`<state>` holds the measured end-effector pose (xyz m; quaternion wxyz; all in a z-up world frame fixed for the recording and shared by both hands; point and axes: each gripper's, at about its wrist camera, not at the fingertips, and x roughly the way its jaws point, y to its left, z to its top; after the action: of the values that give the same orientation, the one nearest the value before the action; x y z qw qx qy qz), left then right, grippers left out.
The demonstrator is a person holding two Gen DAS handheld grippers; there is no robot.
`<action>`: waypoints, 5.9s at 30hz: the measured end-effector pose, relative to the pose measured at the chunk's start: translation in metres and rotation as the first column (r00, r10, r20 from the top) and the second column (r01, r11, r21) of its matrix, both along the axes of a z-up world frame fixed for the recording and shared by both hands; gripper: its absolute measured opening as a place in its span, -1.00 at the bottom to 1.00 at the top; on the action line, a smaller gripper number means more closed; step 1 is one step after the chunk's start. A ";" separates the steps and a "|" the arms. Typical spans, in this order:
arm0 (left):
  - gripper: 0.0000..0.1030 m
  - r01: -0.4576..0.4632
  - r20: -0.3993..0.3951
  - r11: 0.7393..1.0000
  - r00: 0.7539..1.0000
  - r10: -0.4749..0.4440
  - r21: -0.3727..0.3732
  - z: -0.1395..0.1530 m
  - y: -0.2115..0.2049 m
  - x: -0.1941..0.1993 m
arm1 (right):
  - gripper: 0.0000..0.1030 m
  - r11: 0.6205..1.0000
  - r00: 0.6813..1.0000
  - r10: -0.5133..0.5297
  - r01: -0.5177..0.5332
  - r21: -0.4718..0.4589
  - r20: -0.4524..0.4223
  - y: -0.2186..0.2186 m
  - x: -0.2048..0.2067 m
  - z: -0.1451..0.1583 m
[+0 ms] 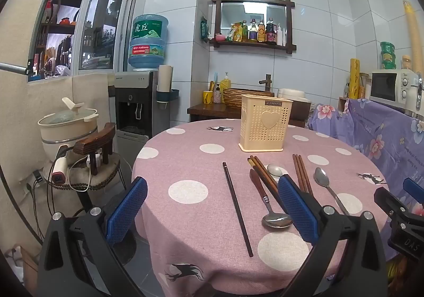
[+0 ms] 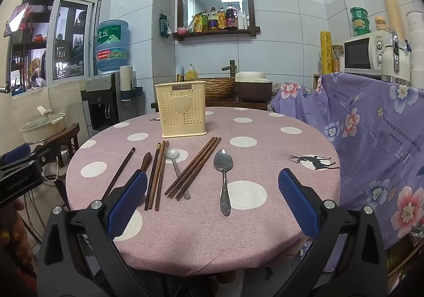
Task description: Organize utensils
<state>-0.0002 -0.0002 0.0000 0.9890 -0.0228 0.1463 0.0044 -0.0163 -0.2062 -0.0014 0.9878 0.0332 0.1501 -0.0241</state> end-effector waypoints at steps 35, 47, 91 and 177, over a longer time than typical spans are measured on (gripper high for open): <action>0.90 0.000 -0.002 1.000 1.000 0.000 0.001 0.000 0.000 0.000 | 0.90 1.000 1.000 0.002 -0.002 -0.003 0.000 0.001 0.000 -0.001; 0.90 0.003 -0.012 1.000 1.000 -0.003 -0.002 -0.007 0.002 0.002 | 0.90 1.000 1.000 0.002 -0.002 -0.003 -0.007 0.005 0.002 -0.003; -0.34 0.147 -0.629 0.989 0.771 -0.104 0.016 -0.046 -0.018 0.229 | 0.68 1.000 0.870 -0.010 -0.001 -0.022 -0.492 -0.024 0.208 -0.035; -0.83 0.289 -0.017 0.948 0.956 -0.294 -0.134 0.230 -0.005 0.247 | -0.26 0.966 0.963 0.254 -0.249 0.065 -0.085 -0.017 0.300 0.185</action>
<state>0.2465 -0.0052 0.2303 0.9723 -0.0653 0.1663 -0.1509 0.2838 -0.2233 0.1838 0.9736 0.0392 0.1995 0.1040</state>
